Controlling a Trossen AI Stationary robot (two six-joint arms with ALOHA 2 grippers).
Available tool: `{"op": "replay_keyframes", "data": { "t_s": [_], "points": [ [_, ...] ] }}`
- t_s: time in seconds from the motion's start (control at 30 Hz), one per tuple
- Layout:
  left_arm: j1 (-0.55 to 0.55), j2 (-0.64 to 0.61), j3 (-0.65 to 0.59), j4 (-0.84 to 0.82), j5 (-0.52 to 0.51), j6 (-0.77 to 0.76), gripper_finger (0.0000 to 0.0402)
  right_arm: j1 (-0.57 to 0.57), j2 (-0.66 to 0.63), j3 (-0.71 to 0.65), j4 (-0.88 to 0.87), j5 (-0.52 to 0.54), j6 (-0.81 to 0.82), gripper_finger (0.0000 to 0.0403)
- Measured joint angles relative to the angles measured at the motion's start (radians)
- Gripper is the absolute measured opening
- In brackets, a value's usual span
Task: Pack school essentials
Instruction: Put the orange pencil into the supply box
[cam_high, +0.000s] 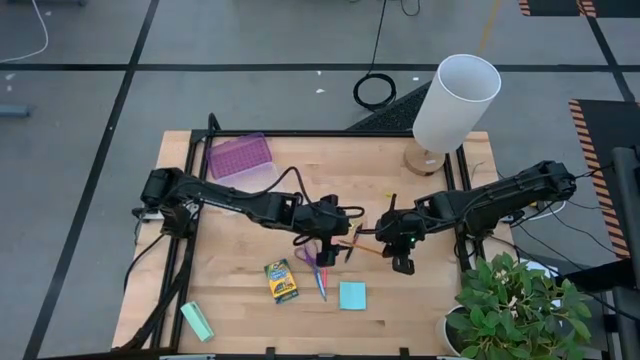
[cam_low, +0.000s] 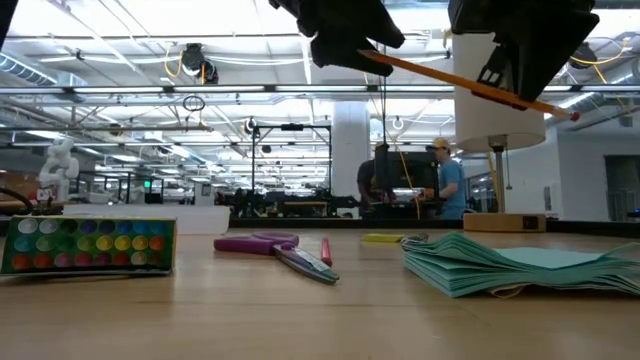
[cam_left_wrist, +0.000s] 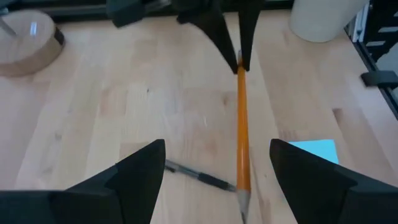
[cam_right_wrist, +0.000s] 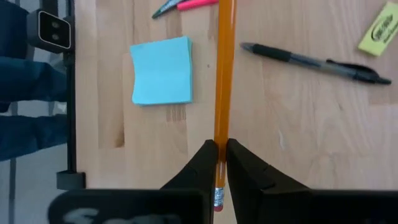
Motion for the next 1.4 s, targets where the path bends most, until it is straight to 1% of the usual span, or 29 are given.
{"op": "replay_keyframes", "data": {
  "t_s": [0.1,0.17,0.23,0.4,0.63,0.73,0.83,1.07,1.17,1.23,1.4],
  "points": [
    [0.000,0.004,-0.001,-0.019,0.001,0.019,0.0293,0.000,0.000,0.000,0.024,0.003,-0.002,0.0020],
    [-0.004,0.002,-0.001,-0.009,0.001,0.025,0.0284,0.000,0.000,0.000,0.035,0.005,-0.003,0.0020],
    [-0.004,0.001,-0.001,-0.009,0.000,0.025,0.0264,0.000,0.000,0.000,0.040,0.008,-0.003,0.0020],
    [-0.004,0.001,-0.001,-0.011,0.002,0.025,0.0196,0.000,0.000,0.000,0.046,0.009,-0.003,0.0020],
    [-0.004,0.001,-0.001,-0.012,0.056,0.024,0.0114,0.000,0.000,0.000,0.053,0.010,-0.003,0.0020],
    [-0.004,0.001,-0.001,-0.013,0.078,0.024,0.0090,0.000,0.000,0.000,0.068,0.012,-0.003,0.0020],
    [-0.004,0.001,-0.001,-0.026,0.078,0.024,0.0072,0.000,0.000,0.000,0.079,0.031,-0.003,0.0020],
    [-0.005,0.001,-0.001,-0.049,0.079,0.009,0.0027,-0.001,0.000,0.000,0.082,0.034,-0.003,0.0020],
    [-0.006,0.001,-0.001,-0.051,0.082,-0.012,0.0018,-0.001,0.000,0.000,0.081,0.033,-0.005,0.0020],
    [-0.006,0.001,-0.001,-0.050,0.083,-0.020,0.0021,-0.001,0.000,0.000,0.082,0.034,-0.004,0.0020],
    [-0.005,0.001,-0.001,-0.041,0.070,-0.062,0.0058,-0.001,0.000,0.000,0.082,0.033,-0.002,0.0020]
  ]
}}
